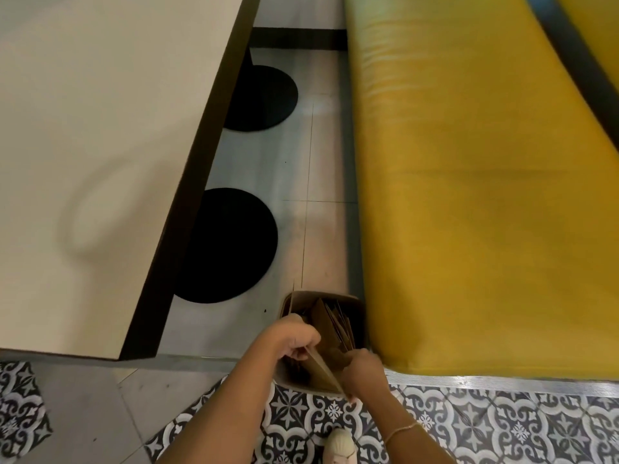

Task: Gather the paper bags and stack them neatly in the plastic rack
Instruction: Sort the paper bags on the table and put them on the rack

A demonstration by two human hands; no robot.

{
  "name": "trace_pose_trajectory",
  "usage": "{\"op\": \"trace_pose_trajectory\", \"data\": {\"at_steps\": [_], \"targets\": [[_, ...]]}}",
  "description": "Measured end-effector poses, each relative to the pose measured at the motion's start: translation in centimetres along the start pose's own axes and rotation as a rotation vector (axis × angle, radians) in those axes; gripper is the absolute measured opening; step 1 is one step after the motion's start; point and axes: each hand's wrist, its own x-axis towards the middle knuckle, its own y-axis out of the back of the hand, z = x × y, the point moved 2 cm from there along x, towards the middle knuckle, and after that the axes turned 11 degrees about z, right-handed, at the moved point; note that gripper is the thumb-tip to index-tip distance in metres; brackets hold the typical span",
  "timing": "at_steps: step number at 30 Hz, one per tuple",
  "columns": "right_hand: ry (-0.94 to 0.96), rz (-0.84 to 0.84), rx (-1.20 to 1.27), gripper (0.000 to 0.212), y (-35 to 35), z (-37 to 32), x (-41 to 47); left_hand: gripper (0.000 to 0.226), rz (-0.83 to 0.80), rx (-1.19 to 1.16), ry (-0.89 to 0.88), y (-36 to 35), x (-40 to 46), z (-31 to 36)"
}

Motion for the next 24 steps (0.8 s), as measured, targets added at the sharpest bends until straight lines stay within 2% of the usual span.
{"op": "trace_pose_trajectory", "data": {"at_steps": [4,5,8,9,12,16,24], "targets": [[0.053,0.064,0.076,0.034,0.0,-0.7,0.1,0.013,0.048,0.022,-0.028,-0.9,0.7,-0.4],[0.073,0.078,0.092,0.035,-0.1,-0.9,0.2,0.021,0.069,-0.002,-0.031,-1.0,0.9,-0.6],[0.075,0.08,0.118,0.037,-0.3,-1.2,0.3,0.063,0.091,-0.189,-0.021,-1.3,1.2,-1.1],[0.07,0.076,0.104,0.038,-0.2,-1.3,0.3,0.066,0.112,-0.211,-0.043,-1.2,1.0,-1.0],[0.054,0.05,0.052,0.041,0.3,-1.7,-0.1,0.05,0.244,-0.139,-0.145,-0.3,0.5,-0.4],[0.154,0.035,-0.131,0.036,3.1,-3.2,-1.7,0.034,0.356,-0.113,-0.211,1.3,-1.8,1.2],[0.261,0.282,0.022,0.035,15.8,-9.1,-7.7,0.026,0.386,-0.059,-0.348,4.4,-11.6,8.5]]}}
